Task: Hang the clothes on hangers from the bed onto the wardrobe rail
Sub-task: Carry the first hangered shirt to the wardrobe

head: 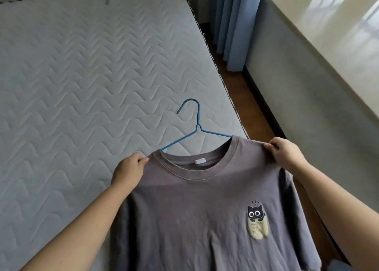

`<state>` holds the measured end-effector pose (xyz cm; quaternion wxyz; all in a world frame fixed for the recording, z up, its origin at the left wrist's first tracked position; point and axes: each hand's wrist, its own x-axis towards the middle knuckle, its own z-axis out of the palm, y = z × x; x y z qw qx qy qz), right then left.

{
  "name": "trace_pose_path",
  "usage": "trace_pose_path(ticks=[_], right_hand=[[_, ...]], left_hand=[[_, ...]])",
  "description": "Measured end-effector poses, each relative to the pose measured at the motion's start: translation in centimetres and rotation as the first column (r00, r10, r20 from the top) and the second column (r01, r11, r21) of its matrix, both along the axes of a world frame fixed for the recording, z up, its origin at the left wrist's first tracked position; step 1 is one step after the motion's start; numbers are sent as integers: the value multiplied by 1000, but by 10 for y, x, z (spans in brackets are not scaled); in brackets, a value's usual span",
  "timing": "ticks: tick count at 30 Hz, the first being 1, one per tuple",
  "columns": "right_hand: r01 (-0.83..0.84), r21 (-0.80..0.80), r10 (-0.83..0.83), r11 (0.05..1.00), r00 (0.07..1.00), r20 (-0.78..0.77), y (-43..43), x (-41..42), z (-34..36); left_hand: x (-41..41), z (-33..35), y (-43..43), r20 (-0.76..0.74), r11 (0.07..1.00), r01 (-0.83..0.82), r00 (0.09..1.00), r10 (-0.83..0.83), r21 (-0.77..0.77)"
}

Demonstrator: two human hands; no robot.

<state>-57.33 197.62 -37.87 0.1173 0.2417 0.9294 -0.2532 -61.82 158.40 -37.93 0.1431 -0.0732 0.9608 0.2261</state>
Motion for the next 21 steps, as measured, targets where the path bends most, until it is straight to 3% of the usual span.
trace_pose_path(ticks=[11,15,21], right_hand=[[103,-68,-95,992,989,117,9,-47,-128],[143,-74,-138,987,988,74,7,-43,-142],[215,3,-215,977,976,45,4,-18,-128]], left_hand=[[-46,-130,20,69,995,-17,997,24,-99],[-42,-140,19,17,998,-31,999,32,-46],[-42,-129,16,90,999,-47,995,47,-6]])
